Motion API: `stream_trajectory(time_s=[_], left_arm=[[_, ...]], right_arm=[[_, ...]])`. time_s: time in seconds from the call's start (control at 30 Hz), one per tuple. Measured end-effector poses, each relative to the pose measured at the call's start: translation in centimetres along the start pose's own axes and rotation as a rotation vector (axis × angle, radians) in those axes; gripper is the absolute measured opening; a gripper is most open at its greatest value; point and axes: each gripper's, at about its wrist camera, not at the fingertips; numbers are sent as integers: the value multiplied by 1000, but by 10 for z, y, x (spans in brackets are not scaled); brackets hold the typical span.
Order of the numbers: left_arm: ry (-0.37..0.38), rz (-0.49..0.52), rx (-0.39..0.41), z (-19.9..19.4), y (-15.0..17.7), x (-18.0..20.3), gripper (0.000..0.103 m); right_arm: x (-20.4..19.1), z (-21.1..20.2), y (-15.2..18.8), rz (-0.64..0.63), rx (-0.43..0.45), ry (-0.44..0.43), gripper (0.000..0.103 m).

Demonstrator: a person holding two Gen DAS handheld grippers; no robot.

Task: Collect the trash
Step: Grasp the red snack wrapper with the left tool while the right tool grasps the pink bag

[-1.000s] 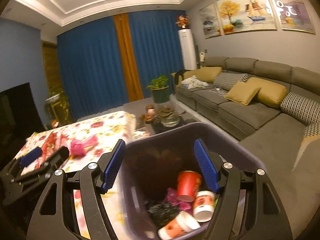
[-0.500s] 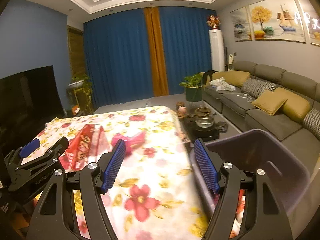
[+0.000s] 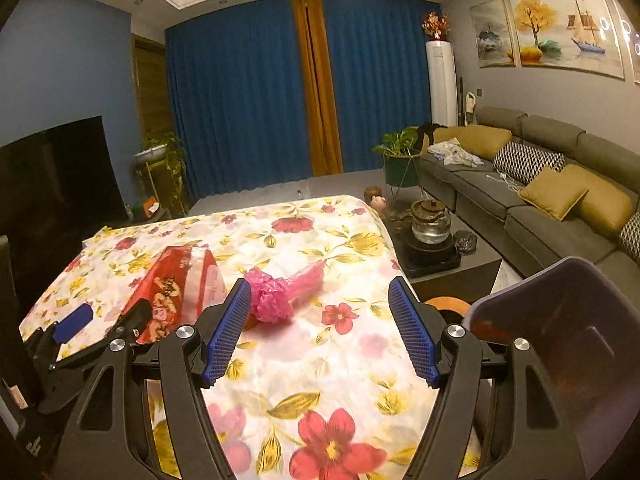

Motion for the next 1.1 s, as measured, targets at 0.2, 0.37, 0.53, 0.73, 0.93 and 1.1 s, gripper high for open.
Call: stream_trajectory(time_s=[0.2, 0.37, 0.53, 0.73, 0.93, 1.1], left_arm=[[21, -15, -106, 34, 3, -2, 62], [69, -64, -195, 50, 6, -12, 19], [83, -70, -164, 42, 6, -14, 6], [49, -124, -92, 13, -3, -34, 5], [8, -152, -44, -7, -9, -49, 5], [12, -152, -64, -2, -7, -49, 5]], right_arm=[[-7, 25, 1, -7, -32, 5, 70], [-19, 47, 0, -20, -68, -6, 70], [-37, 74, 2, -45, -115, -17, 70], [-58, 102, 6, -88, -153, -2, 70], [-69, 131, 8, -108, -238, -4, 64], [-66, 153, 13, -96, -351, -9, 43]])
Point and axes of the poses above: each gripper's, at about its wrist camera, not at the fingertips, and z roughly the way its jaws point, x to its right, y to its underside, and after that the axes turned 2 degrees about y, right-handed
